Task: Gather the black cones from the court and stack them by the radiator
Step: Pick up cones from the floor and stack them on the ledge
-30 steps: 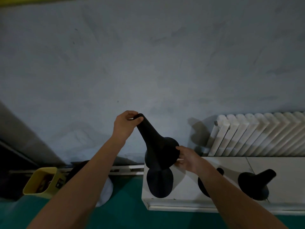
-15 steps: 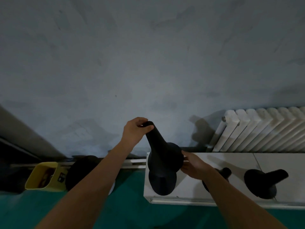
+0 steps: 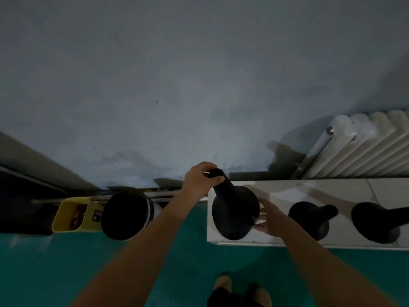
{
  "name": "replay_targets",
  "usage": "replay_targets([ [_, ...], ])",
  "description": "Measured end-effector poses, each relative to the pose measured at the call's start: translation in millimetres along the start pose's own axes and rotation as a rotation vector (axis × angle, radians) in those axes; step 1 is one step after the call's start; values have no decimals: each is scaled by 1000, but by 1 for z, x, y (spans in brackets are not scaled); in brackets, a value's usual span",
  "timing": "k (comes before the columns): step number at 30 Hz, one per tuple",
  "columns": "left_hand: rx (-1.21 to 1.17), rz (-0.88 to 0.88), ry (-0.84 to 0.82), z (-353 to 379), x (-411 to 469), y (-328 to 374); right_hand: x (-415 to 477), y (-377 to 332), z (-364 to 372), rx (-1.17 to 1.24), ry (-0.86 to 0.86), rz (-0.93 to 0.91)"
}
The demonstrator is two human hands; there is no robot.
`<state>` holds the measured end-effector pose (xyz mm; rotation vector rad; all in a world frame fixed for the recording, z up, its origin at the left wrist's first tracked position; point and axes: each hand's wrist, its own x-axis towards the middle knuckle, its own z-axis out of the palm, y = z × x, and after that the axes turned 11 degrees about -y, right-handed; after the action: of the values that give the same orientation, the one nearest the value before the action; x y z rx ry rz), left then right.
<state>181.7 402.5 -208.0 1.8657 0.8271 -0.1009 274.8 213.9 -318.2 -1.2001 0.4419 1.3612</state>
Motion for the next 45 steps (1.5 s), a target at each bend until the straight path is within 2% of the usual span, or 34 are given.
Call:
replay_targets([
  [11,49,20,-102,37,14,-25,49,28,-12,115,79,59],
  [18,-4,-98,-159,52,20,-43,55,43,-25,148,105,40],
  [29,59,-158,-136,74,25,-54,40,36,-29,161,24,47],
  [35,100,-154,-177,73,20,-25,6,0,-14,89,-82,-61],
  [39,-55,-140,-177,71,8,9,-35,-34,-13,-19,-165,-197],
  [42,-74,-68,-172,70,-3,40,-79,-60,-16,-91,-277,-338],
  [45,-130,-5,-198,69,-15,78,-121,-88,-13,-124,-270,-427],
])
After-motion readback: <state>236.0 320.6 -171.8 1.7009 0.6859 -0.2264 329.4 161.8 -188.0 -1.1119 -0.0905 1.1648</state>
